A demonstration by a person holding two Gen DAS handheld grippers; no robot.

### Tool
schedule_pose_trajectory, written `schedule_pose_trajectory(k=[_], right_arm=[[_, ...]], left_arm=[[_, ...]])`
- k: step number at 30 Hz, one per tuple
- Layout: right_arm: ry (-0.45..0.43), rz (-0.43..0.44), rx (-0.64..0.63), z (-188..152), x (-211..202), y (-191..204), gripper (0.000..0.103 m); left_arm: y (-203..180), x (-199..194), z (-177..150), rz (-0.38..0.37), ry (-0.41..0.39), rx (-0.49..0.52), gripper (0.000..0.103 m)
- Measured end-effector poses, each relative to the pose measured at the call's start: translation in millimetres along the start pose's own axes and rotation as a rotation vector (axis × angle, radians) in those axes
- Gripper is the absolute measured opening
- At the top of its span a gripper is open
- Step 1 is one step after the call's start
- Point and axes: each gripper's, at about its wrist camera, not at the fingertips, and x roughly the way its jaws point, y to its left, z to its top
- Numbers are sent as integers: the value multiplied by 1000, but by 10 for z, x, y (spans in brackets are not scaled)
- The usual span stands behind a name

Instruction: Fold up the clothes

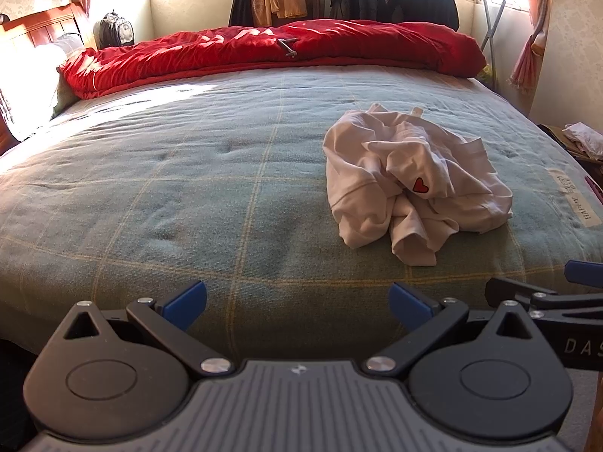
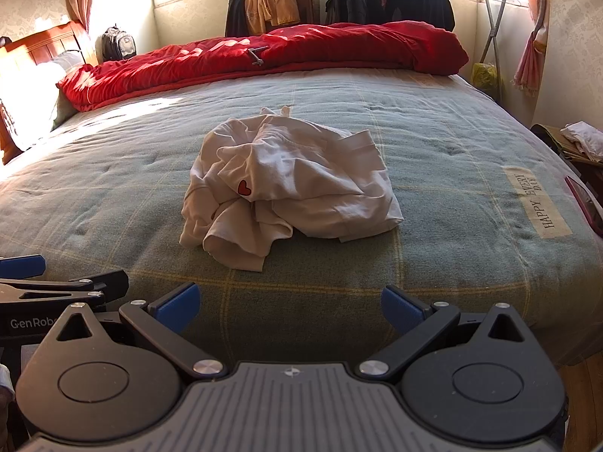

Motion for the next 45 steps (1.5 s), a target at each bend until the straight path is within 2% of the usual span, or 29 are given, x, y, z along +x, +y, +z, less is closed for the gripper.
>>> schedule_pose_trajectory(k=[45], right_arm=[[-18, -4, -3, 13, -26, -1, 103]], left_arm=[[-17, -4, 37, -1, -19, 16, 103]])
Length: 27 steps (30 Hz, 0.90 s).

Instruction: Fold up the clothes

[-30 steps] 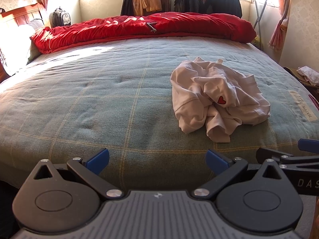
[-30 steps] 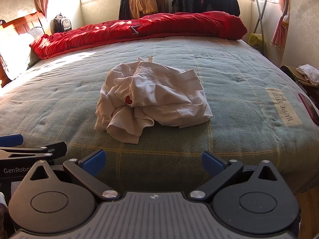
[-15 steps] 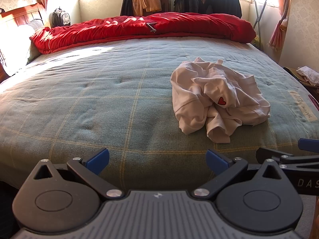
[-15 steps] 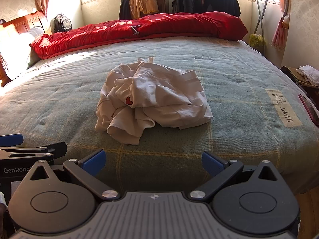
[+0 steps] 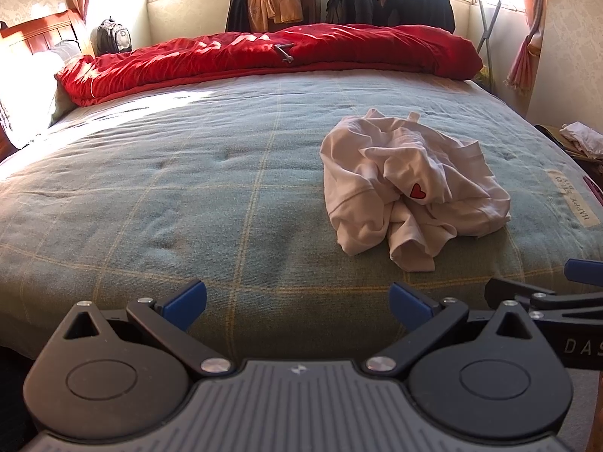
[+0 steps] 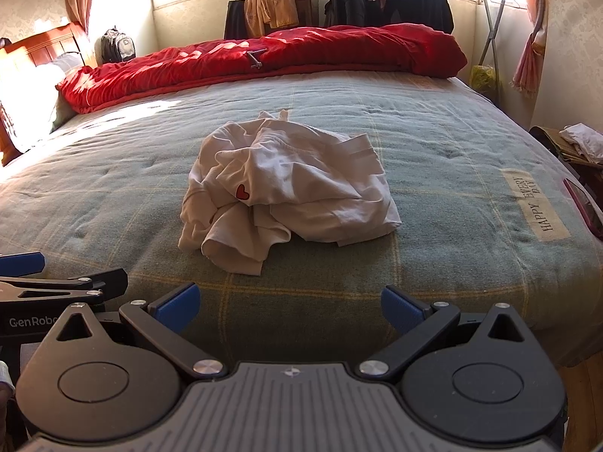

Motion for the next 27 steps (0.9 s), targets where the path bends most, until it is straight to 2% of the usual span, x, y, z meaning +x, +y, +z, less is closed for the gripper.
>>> schedule_pose_trajectory(k=[8, 27], right_arm=[[-27, 12, -13, 1, -45, 12, 103], [-37, 31, 5, 0, -65, -20, 103]], left_arm=[[24, 19, -1, -28, 7, -13, 103], [-5, -14, -2, -28, -21, 3, 103]])
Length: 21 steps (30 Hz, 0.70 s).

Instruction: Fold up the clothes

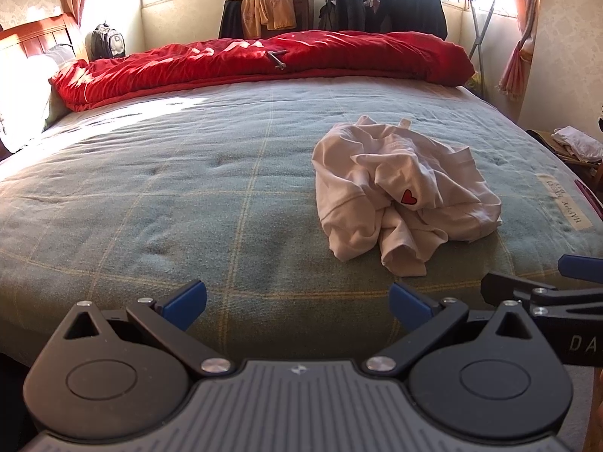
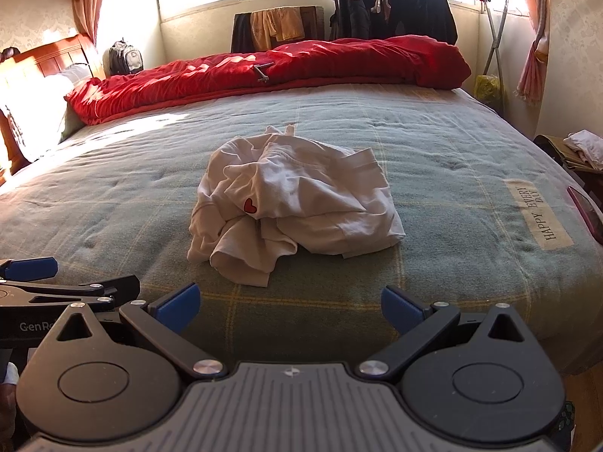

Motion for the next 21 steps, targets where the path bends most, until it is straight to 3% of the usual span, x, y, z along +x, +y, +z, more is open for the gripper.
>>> schedule_pose_trajectory(k=[15, 21], right_arm=[[6, 76, -3, 31, 31, -17, 103], [43, 92, 55, 103, 166, -154, 103]], left_arm=[[12, 26, 24, -14, -14, 3, 103], [31, 158, 93, -9, 5, 0, 103]])
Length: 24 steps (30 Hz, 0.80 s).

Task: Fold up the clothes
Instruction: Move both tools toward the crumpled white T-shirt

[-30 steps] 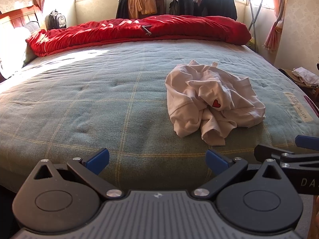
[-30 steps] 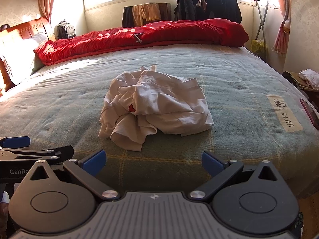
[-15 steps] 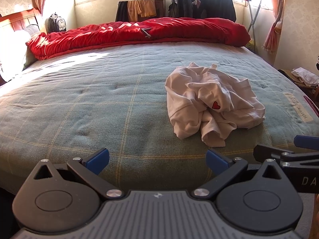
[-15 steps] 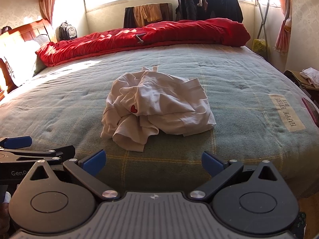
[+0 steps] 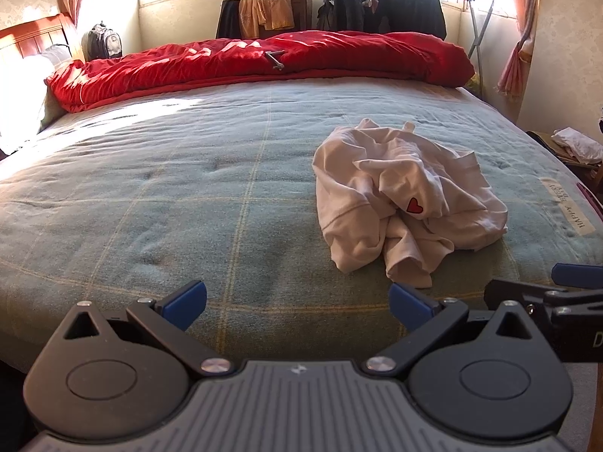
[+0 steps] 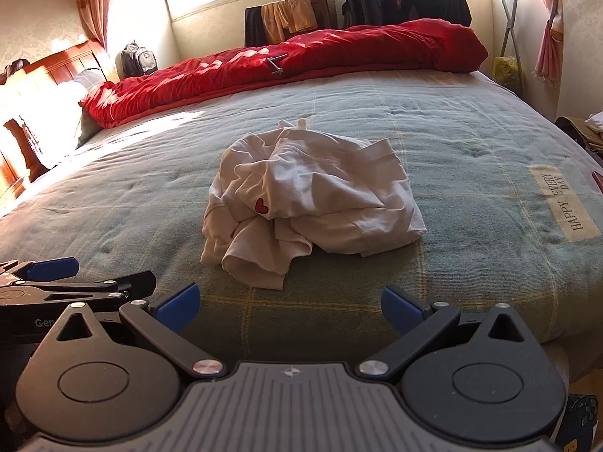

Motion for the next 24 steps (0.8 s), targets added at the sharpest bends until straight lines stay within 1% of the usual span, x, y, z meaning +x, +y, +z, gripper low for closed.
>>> schedule_pose_trajectory(k=[4, 7, 13, 16, 18, 20, 24], right_arm=[[20, 4, 41, 69, 131, -117, 103], [5, 7, 38, 104, 194, -145, 103], [-47, 20, -35, 214, 280, -132, 103], [-69, 68, -17, 296, 315, -216, 103], [-74, 97, 3, 345, 356, -287, 103], [-80, 105, 8, 375, 407, -342, 103], [-89, 110, -14, 423, 479, -413, 103]], left_arm=[[4, 97, 34, -4, -1, 9, 103], [1, 198, 72, -6, 11, 21, 103], [39, 388, 169, -45, 35, -14, 103], [43, 481, 199, -62, 49, -13, 103], [56, 531, 209, -90, 58, -18, 103], [81, 575, 205, -110, 46, -33, 103], [147, 618, 204, -131, -3, -49, 103]])
